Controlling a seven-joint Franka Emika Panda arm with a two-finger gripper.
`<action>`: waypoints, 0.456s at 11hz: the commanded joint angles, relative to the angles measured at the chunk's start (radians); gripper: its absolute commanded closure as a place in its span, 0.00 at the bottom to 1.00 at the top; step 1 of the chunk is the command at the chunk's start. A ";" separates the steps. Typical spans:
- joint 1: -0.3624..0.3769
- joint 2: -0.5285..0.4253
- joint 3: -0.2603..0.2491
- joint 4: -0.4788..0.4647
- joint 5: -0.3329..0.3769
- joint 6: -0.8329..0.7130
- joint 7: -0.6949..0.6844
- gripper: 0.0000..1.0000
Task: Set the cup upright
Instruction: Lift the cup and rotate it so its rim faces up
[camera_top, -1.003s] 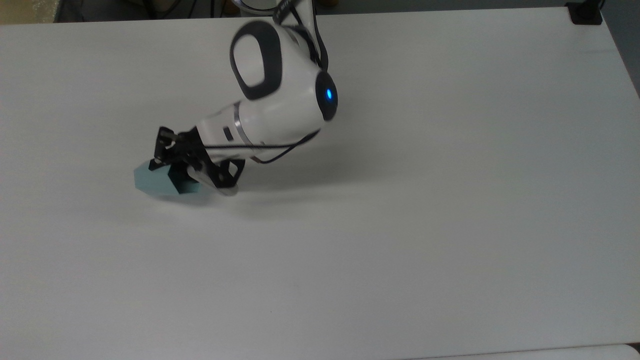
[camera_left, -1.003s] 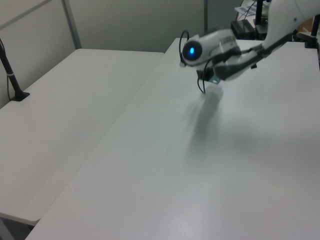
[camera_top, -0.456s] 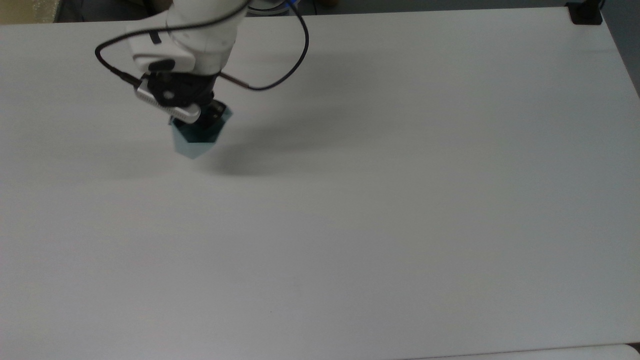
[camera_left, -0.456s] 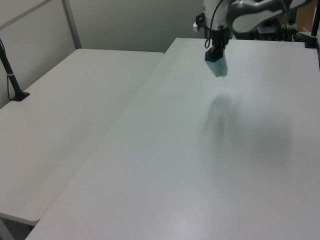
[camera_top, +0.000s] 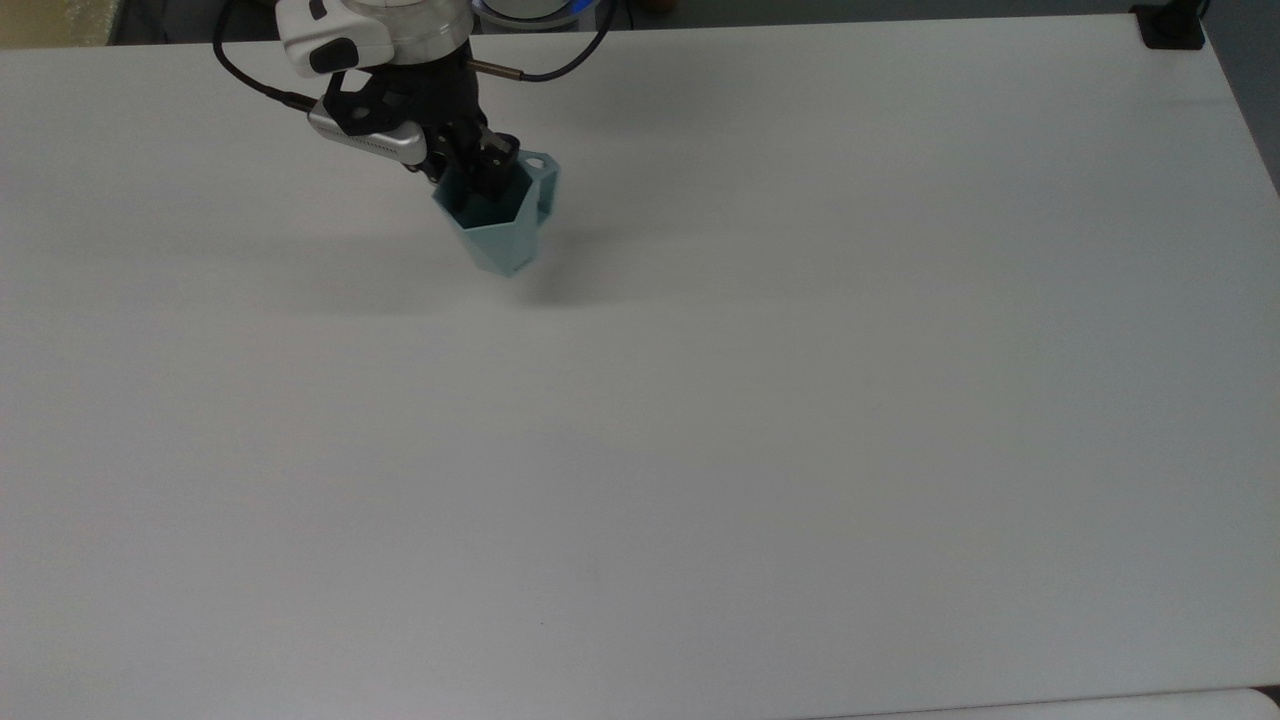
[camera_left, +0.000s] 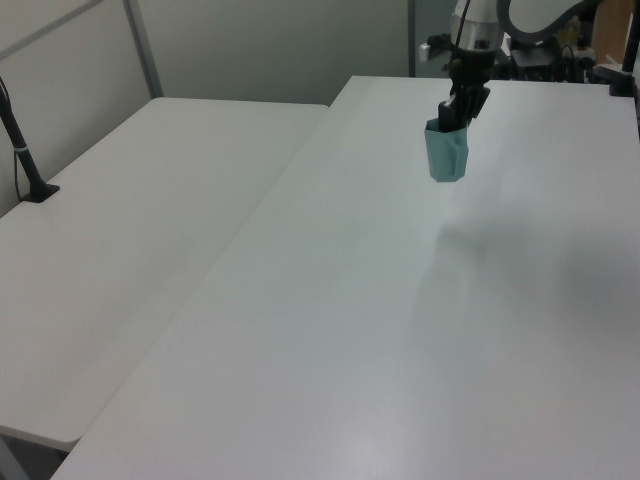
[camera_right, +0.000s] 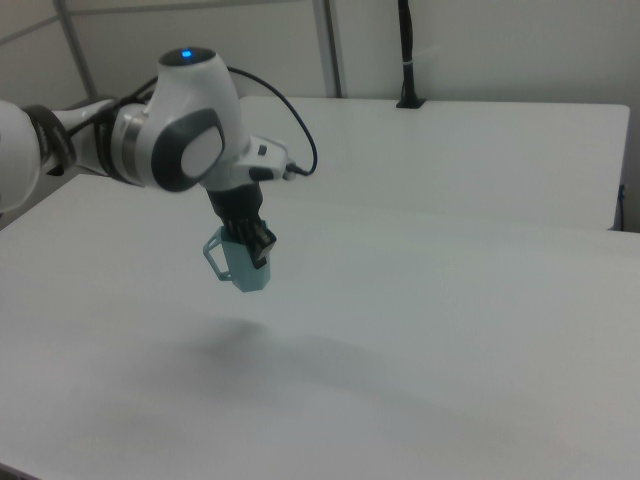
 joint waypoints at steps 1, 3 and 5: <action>0.009 -0.010 -0.001 -0.177 0.160 0.304 -0.027 1.00; 0.000 0.009 -0.001 -0.176 0.160 0.305 -0.033 1.00; -0.003 0.028 -0.002 -0.176 0.158 0.303 -0.038 1.00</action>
